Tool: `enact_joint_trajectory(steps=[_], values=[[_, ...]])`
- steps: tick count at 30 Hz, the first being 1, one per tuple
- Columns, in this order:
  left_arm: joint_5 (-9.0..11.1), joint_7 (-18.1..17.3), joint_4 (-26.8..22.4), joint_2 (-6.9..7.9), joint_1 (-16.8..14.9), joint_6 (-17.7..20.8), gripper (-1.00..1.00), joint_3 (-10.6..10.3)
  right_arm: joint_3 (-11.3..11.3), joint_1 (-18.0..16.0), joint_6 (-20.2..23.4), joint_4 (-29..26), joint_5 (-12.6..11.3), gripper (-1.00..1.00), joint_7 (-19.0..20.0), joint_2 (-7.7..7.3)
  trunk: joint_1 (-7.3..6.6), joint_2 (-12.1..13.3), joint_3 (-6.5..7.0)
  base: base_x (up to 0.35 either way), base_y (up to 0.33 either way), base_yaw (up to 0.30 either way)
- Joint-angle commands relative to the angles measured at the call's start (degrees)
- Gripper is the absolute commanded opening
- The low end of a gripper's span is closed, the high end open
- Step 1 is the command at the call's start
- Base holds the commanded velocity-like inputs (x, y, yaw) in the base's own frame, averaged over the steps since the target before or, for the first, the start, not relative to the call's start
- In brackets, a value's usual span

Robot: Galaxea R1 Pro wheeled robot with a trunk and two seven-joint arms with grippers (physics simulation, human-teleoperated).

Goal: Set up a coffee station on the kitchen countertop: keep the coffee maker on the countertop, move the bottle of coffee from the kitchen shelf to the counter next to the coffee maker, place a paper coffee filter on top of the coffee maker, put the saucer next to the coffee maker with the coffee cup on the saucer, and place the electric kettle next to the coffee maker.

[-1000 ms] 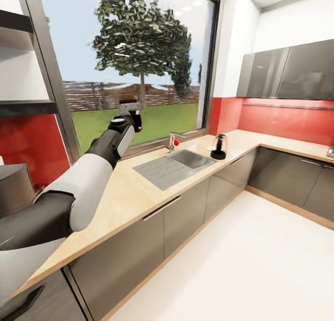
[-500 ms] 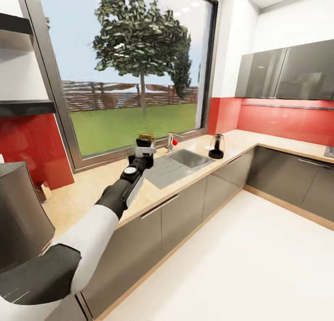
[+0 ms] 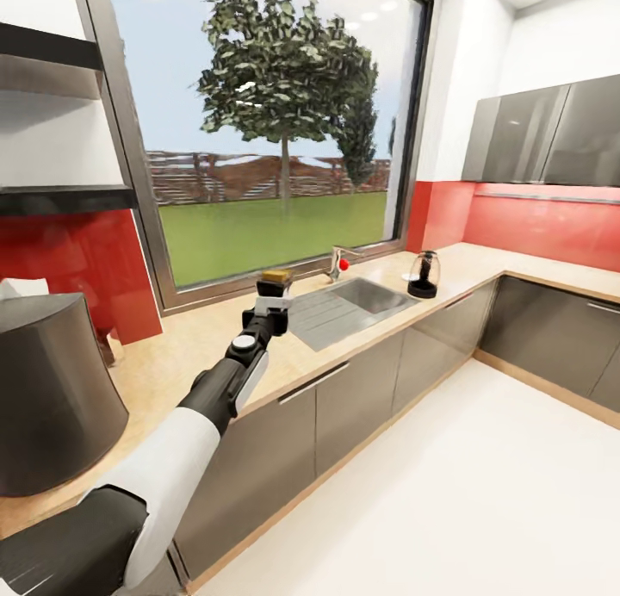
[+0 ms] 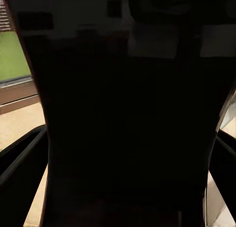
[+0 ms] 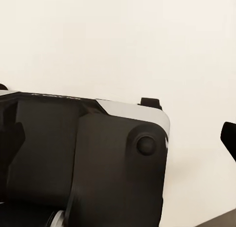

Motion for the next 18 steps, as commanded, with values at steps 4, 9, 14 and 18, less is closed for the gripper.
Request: enact_joint_trajectory(steps=[4, 9, 14, 18], values=[[0.38, 0.55, -0.46, 0.0, 0.76, 0.21, -1.0, -0.28, 0.35, -0.04, -0.1, 0.08, -0.57, 1.0, 0.15, 0.0, 0.03, -0.09, -0.07, -0.104, 0.0, 0.047], [0.38, 0.55, -1.2, -0.01, 1.11, 0.2, -1.0, -0.32, 0.4, -0.04, -0.09, 0.08, -0.57, 1.0, 0.15, 0.0, 0.03, -0.09, -0.07, -0.283, 0.0, 0.009], [0.38, 0.39, -2.37, -0.01, 1.51, 0.26, -1.0, -0.34, 0.34, -0.04, -0.09, 0.06, -0.57, 1.0, 0.12, 0.0, 0.03, -0.09, -0.07, -0.187, 0.0, 0.002], [0.31, -1.69, -4.53, 0.05, 3.08, 0.27, -1.0, -0.34, 0.34, -0.04, -0.09, 0.09, -0.57, 1.0, 0.07, 0.0, 0.03, -0.09, -0.07, -0.041, 0.0, 0.0]])
